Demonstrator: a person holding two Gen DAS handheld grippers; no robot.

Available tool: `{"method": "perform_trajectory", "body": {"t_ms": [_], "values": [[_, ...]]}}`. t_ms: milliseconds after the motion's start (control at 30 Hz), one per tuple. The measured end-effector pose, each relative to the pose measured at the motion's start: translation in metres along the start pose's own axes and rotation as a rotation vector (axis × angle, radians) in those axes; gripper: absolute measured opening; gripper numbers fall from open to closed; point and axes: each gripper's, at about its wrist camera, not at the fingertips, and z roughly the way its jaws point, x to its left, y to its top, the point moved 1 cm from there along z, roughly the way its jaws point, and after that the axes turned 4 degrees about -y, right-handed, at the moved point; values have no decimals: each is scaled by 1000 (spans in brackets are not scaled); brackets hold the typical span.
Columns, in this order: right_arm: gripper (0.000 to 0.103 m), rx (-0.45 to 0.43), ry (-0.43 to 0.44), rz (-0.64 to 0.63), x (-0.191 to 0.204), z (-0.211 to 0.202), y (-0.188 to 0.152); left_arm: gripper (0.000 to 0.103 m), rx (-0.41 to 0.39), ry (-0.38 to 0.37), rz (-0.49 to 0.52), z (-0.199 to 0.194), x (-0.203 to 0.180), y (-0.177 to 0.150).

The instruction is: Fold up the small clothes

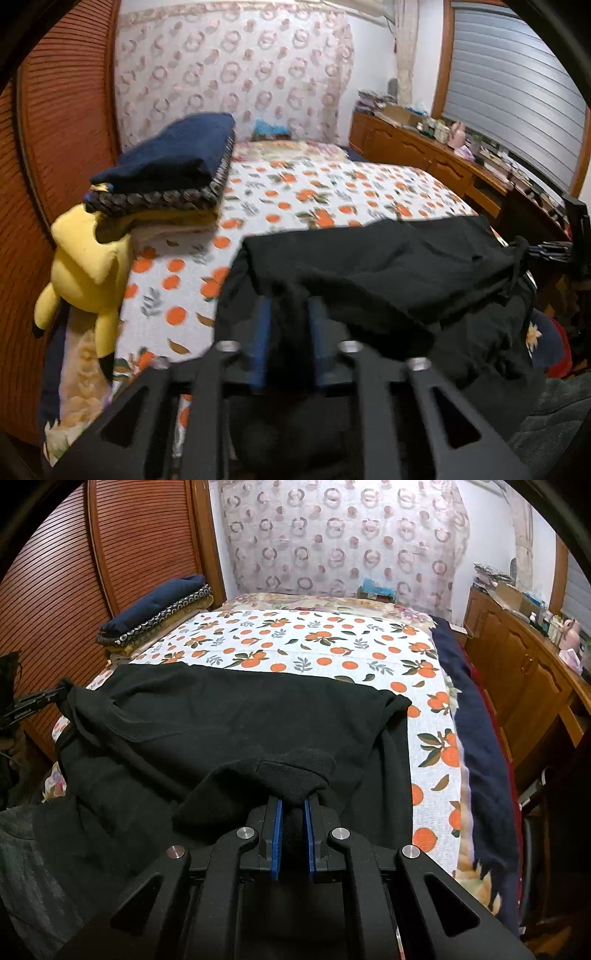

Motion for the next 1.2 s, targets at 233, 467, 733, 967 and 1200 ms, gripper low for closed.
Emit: {"method": "perform_trajectory", "body": {"t_ms": [233, 467, 733, 967, 1200], "values": [[15, -27, -37, -23, -6, -18, 1, 71, -27, 25, -19, -6, 13, 14], [46, -66, -73, -29, -21, -40, 14, 81, -18, 55, -5, 21, 25, 35], [64, -59, -88, -13, -35, 7, 35, 81, 60, 45, -31, 76, 41, 51], [64, 19, -89, 30, -44, 74, 37, 81, 130, 26, -52, 105, 48, 50], [65, 53, -65, 62, -54, 98, 44, 81, 199, 15, -39, 126, 46, 47]]}}
